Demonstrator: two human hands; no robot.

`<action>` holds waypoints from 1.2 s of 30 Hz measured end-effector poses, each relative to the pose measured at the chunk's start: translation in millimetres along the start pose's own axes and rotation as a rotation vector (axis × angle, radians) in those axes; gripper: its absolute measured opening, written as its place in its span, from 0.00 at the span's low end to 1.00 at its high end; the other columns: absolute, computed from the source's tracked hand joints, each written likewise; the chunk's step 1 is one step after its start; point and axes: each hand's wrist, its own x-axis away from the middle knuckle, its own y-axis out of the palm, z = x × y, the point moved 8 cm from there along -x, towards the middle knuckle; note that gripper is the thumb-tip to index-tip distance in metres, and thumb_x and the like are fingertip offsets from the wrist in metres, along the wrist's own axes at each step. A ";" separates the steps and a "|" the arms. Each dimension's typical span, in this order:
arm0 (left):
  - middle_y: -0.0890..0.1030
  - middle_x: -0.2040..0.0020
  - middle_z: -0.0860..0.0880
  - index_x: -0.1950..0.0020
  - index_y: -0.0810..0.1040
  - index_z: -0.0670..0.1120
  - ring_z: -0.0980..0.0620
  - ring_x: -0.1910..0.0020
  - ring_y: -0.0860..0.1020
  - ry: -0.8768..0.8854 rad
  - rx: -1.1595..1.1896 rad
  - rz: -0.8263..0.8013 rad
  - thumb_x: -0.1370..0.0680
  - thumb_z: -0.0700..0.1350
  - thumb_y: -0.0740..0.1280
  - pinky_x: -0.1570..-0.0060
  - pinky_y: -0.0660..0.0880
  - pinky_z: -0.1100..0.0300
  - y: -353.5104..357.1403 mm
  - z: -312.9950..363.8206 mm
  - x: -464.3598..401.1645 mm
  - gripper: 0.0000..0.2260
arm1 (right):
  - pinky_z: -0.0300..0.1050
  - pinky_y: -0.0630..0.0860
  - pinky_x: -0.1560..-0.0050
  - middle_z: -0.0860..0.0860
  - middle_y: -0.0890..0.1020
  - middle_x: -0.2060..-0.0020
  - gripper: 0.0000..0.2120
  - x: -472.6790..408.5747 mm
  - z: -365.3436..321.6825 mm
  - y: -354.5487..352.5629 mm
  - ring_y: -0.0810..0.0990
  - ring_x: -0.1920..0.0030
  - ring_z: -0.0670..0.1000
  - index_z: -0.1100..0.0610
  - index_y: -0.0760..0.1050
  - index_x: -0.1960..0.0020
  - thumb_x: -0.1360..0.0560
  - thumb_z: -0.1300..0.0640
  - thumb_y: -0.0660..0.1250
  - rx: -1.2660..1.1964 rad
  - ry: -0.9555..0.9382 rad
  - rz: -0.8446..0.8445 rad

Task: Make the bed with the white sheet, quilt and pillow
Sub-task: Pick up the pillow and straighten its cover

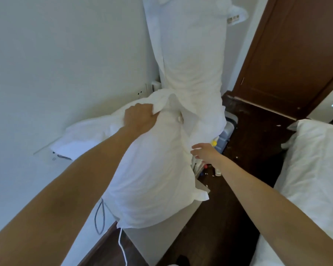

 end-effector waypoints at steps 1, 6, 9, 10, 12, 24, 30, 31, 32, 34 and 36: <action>0.81 0.50 0.40 0.49 0.78 0.42 0.39 0.51 0.78 0.069 0.000 0.014 0.20 0.56 0.58 0.55 0.70 0.52 -6.9 16.2 6.3 0.18 | 0.43 0.72 0.59 0.54 0.78 0.47 0.16 5.6 1.8 1.6 0.77 0.55 0.51 0.56 0.73 0.38 0.25 0.58 0.69 0.066 0.016 -0.030; 0.82 0.51 0.43 0.48 0.79 0.47 0.40 0.51 0.78 0.342 0.061 0.050 0.21 0.56 0.58 0.57 0.67 0.54 -39.9 96.5 42.0 0.15 | 0.42 0.74 0.48 0.52 0.71 0.33 0.23 54.9 1.0 -15.2 0.72 0.39 0.54 0.55 0.65 0.29 0.22 0.61 0.64 0.078 0.006 0.034; 0.82 0.51 0.43 0.48 0.79 0.47 0.40 0.51 0.78 0.442 0.160 0.074 0.21 0.55 0.58 0.57 0.65 0.56 -67.1 145.1 50.3 0.15 | 0.35 0.70 0.56 0.50 0.73 0.44 0.15 100.6 7.2 -52.6 0.72 0.42 0.53 0.58 0.68 0.33 0.20 0.65 0.58 -0.064 -0.043 0.160; 0.82 0.51 0.43 0.49 0.79 0.47 0.40 0.51 0.78 0.460 0.204 0.088 0.21 0.55 0.58 0.58 0.64 0.56 -76.1 158.7 49.8 0.15 | 0.37 0.70 0.51 0.51 0.73 0.42 0.14 111.9 13.5 -67.7 0.72 0.39 0.54 0.57 0.68 0.34 0.19 0.63 0.57 -0.105 -0.044 0.217; 0.82 0.53 0.42 0.52 0.79 0.46 0.38 0.52 0.78 0.501 0.303 0.136 0.22 0.56 0.57 0.57 0.66 0.55 -93.5 187.7 48.5 0.17 | 0.44 0.66 0.36 0.52 0.70 0.33 0.19 128.2 32.3 -98.3 0.69 0.33 0.53 0.55 0.64 0.28 0.18 0.55 0.56 -0.157 -0.038 0.297; 0.81 0.62 0.48 0.54 0.80 0.42 0.47 0.63 0.76 0.733 0.912 0.082 0.22 0.53 0.62 0.59 0.73 0.57 -79.0 426.1 53.9 0.15 | 0.50 0.64 0.33 0.60 0.75 0.37 0.24 206.1 152.5 -313.4 0.72 0.35 0.57 0.63 0.72 0.36 0.18 0.46 0.52 -0.508 -0.208 1.014; 0.83 0.54 0.46 0.47 0.81 0.47 0.44 0.55 0.80 0.791 0.851 0.018 0.22 0.55 0.61 0.50 0.76 0.50 -10.4 574.5 -10.2 0.15 | 0.44 0.64 0.62 0.49 0.70 0.73 0.23 185.4 203.5 -445.0 0.70 0.68 0.51 0.55 0.63 0.70 0.18 0.51 0.52 -0.353 -0.035 1.307; 0.83 0.54 0.47 0.46 0.80 0.47 0.45 0.55 0.80 0.785 0.843 0.010 0.22 0.56 0.61 0.50 0.76 0.51 -3.8 589.6 -25.1 0.15 | 0.44 0.65 0.61 0.50 0.71 0.72 0.23 183.2 203.7 -463.6 0.72 0.66 0.53 0.55 0.64 0.70 0.18 0.50 0.52 -0.342 -0.006 1.337; 0.83 0.54 0.47 0.45 0.80 0.47 0.46 0.55 0.79 0.763 0.839 -0.010 0.22 0.56 0.60 0.50 0.76 0.51 4.4 607.4 -44.6 0.16 | 0.44 0.66 0.61 0.51 0.73 0.71 0.22 179.0 200.7 -489.0 0.73 0.64 0.55 0.56 0.66 0.69 0.18 0.49 0.52 -0.333 0.010 1.362; 0.83 0.50 0.47 0.43 0.80 0.48 0.46 0.51 0.79 0.668 0.889 -0.057 0.22 0.58 0.60 0.48 0.76 0.52 21.6 634.8 -85.7 0.18 | 0.44 0.67 0.58 0.52 0.74 0.67 0.21 169.9 184.2 -541.9 0.74 0.61 0.55 0.57 0.69 0.66 0.18 0.48 0.52 -0.290 0.032 1.389; 0.82 0.46 0.47 0.40 0.78 0.48 0.44 0.46 0.78 0.572 0.927 -0.097 0.21 0.56 0.60 0.45 0.75 0.51 46.1 655.9 -130.3 0.17 | 0.45 0.67 0.56 0.53 0.75 0.63 0.20 152.8 159.7 -596.0 0.73 0.59 0.55 0.58 0.72 0.60 0.18 0.47 0.51 -0.184 0.056 1.403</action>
